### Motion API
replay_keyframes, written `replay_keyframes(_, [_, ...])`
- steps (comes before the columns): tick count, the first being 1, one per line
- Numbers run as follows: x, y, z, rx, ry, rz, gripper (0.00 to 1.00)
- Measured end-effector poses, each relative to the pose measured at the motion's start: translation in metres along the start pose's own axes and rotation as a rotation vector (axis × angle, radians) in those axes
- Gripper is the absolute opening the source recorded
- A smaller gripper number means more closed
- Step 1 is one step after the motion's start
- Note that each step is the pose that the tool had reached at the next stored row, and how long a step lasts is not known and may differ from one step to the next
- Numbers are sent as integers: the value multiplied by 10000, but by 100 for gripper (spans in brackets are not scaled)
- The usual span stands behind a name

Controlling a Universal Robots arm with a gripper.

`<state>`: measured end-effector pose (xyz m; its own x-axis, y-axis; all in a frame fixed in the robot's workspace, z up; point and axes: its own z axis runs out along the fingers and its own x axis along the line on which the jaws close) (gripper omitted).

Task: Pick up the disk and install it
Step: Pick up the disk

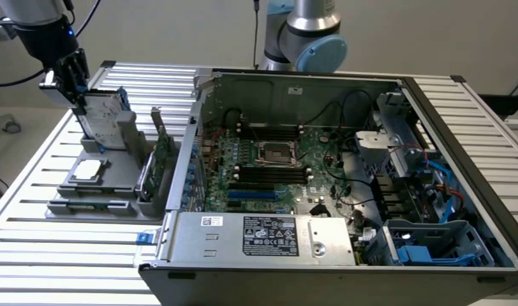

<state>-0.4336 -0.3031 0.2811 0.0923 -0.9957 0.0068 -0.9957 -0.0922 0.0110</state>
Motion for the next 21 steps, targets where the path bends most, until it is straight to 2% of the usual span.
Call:
replay_keyframes(8, [2, -4, 0, 1, -11, 11, 45])
replay_keyframes(10, [2, -5, 0, -1, -13, 11, 36])
replay_keyframes(21, [34, -4, 0, 2, -22, 58, 33])
